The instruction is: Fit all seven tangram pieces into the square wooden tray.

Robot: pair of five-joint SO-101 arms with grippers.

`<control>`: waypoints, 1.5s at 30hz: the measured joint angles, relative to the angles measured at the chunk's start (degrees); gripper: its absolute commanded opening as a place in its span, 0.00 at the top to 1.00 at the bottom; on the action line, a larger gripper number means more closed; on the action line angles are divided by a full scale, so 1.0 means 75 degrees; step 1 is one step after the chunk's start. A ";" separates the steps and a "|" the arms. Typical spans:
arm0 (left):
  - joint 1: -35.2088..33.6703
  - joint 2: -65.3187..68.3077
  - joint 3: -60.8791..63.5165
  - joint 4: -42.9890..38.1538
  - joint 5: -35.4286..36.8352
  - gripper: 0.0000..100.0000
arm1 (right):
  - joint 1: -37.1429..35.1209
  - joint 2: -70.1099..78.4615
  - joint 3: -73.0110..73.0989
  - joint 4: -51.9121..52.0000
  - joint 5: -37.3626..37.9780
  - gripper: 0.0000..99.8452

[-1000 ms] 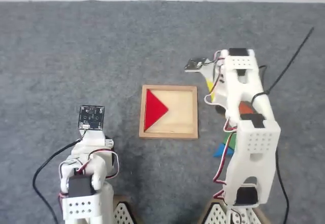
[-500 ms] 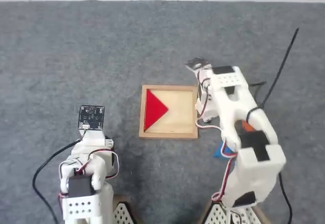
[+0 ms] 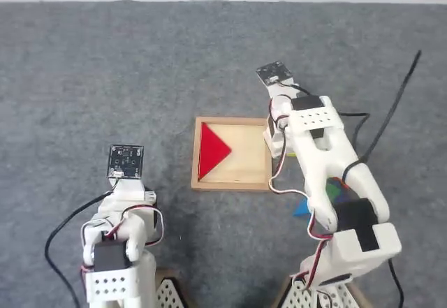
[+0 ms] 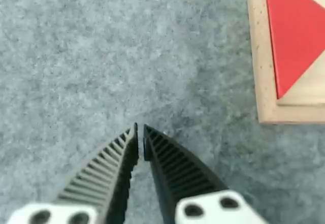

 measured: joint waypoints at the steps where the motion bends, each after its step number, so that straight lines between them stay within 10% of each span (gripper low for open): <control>1: 0.0000 0.0000 0.0000 0.0000 0.0000 0.98 | -0.0012 0.0000 0.0000 -0.0070 0.0129 0.65; 20: 0.0000 0.0000 0.0000 0.0000 0.0000 0.98 | 0.0141 0.2051 -0.1114 0.0059 0.0457 0.66; 37: 0.0000 0.0000 0.0000 0.0000 0.0000 0.98 | 0.0305 0.2040 -0.1242 0.0176 0.0457 0.90; 45: 0.0000 0.0000 0.0000 0.0000 0.0000 0.98 | 0.0504 0.1606 -0.0832 0.0422 0.0938 0.74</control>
